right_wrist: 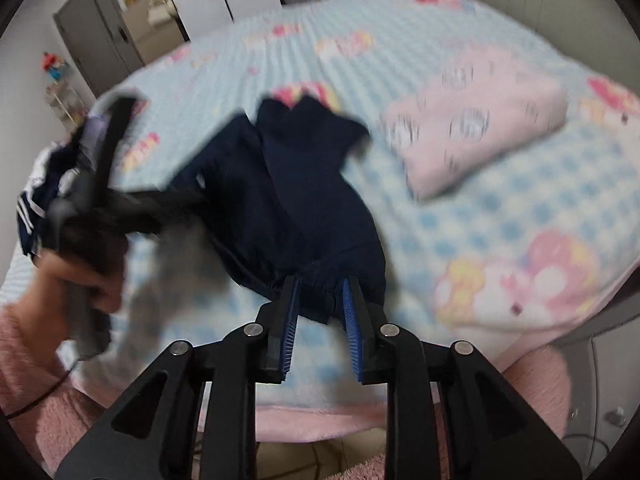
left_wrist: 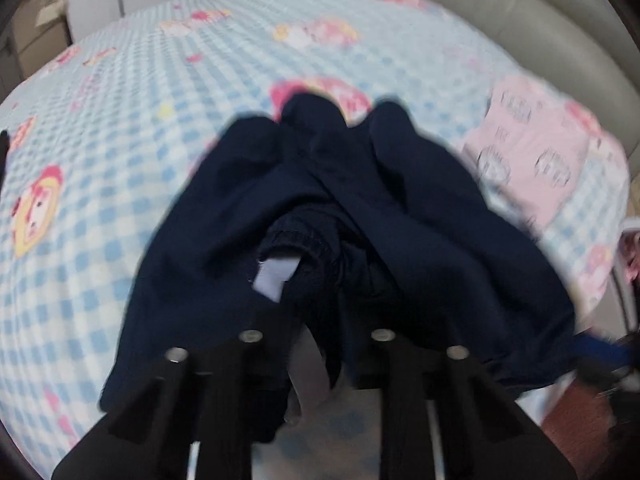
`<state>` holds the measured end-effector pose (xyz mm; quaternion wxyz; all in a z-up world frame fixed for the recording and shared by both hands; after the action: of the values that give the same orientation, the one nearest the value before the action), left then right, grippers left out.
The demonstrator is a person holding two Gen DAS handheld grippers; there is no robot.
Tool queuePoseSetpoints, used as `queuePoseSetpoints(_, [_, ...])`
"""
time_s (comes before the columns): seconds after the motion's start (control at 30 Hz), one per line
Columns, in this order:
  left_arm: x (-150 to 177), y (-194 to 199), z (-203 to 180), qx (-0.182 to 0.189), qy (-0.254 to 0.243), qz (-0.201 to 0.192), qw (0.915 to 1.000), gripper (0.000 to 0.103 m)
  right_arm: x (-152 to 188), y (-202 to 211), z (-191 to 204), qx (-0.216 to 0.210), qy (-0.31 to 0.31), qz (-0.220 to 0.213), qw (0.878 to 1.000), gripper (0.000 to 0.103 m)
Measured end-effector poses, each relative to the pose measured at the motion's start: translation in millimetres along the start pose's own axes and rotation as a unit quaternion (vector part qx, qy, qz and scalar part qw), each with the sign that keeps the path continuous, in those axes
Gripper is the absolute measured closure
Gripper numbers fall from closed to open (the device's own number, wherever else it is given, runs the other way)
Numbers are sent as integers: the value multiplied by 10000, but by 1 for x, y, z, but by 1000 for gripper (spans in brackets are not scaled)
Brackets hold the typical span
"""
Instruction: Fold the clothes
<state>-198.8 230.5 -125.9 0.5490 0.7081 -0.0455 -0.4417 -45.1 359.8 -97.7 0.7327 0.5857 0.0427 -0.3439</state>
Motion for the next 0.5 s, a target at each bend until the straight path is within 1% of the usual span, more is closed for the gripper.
queuePoseSetpoints(0.03, [0, 14, 2, 10, 56, -196, 9998, 87, 3, -6, -3, 39, -17, 64, 10000, 72])
queuePoseSetpoints(0.1, [3, 31, 7, -7, 88, -334, 9994, 86, 4, -13, -5, 136, -19, 69, 9999, 70])
queuePoseSetpoints(0.23, [9, 66, 17, -42, 153, -610, 9980, 76, 1, -17, -9, 379, 4, -54, 9993, 69])
queuePoseSetpoints(0.27, [11, 71, 20, -60, 151, -636, 9978, 73, 1, -16, -11, 454, 4, -77, 9989, 69])
queuePoseSetpoints(0.37, [19, 64, 25, -178, 29, -456, 9988, 73, 2, -14, -18, 680, 4, -146, 9976, 67])
queuePoseSetpoints(0.4, [21, 62, 27, -218, -12, -396, 9990, 73, 3, -13, -20, 687, -11, -137, 9975, 66])
queuePoseSetpoints(0.5, [29, 55, 33, -335, -134, -215, 9991, 73, 11, -7, -24, 83, -144, 152, 9997, 61])
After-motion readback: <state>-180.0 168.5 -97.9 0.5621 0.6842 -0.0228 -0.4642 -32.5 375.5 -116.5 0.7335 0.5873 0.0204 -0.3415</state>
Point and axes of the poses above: each gripper's, at about its wrist camera, not at the fingertips, and y roughly against the way its jaws point, z to its left, x to its underside, the point moved 3 cm from there along -y, roughly the way its jaws point, and after that the axes turned 15 degrees about -y, right-handed, at the moved point
